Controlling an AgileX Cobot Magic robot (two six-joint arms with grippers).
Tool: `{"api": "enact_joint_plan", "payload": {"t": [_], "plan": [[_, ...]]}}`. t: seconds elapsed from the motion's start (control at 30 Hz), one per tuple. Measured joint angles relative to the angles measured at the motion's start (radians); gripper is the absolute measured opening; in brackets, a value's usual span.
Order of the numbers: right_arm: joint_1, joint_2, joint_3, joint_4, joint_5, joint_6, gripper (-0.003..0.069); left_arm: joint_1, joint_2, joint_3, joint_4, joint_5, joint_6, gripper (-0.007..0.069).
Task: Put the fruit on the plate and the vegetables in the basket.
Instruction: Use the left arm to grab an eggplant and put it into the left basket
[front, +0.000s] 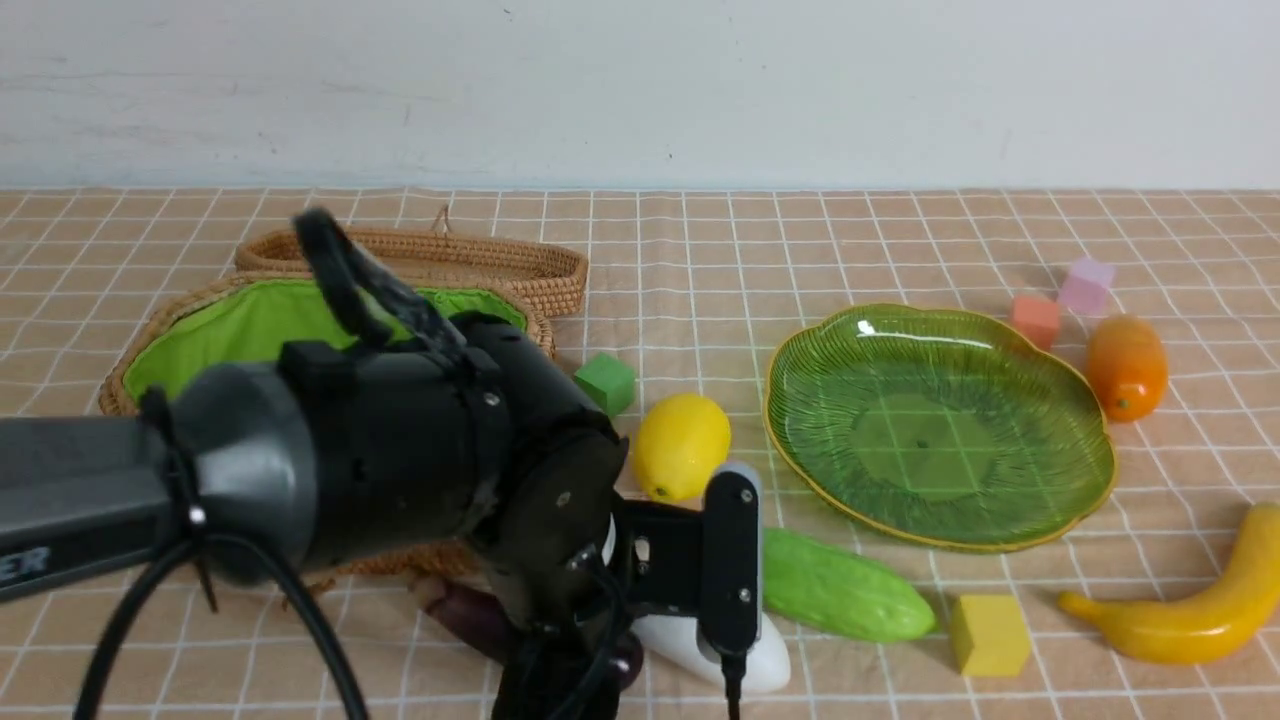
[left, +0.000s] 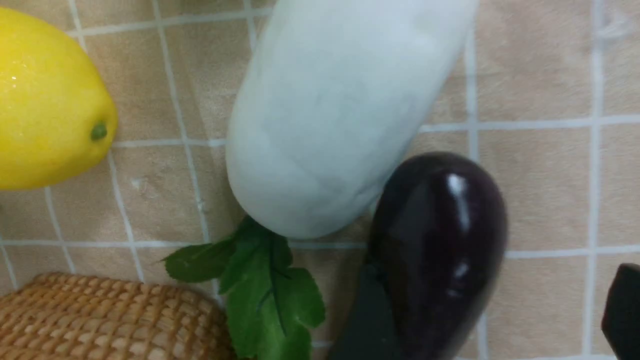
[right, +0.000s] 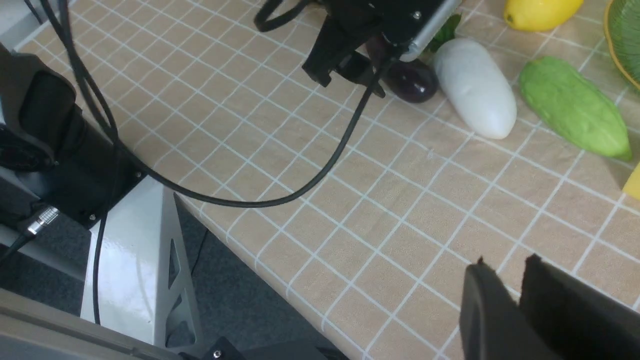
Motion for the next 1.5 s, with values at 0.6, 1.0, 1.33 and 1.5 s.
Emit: {"api": "enact_joint_plan", "payload": {"t": [0.6, 1.0, 1.33, 1.5], "plan": [[0.000, 0.000, 0.000, 0.003, 0.000, 0.000, 0.0132, -0.012, 0.106, -0.019, 0.088, 0.024, -0.133, 0.0398], [0.000, 0.000, 0.000, 0.003, -0.368, 0.000, 0.0141, 0.098, -0.150, -0.278, 0.214, 0.200, -0.162, 0.0398], [0.000, 0.000, 0.000, 0.006, -0.357, 0.000, 0.0141, 0.322, -0.097, -0.280, 0.223, 0.048, -0.165, 0.0514], [0.000, 0.000, 0.000, 0.006, -0.342, 0.000, 0.0141, 0.323, -0.099, -0.280, 0.177, 0.051, -0.166, 0.0660]]}}
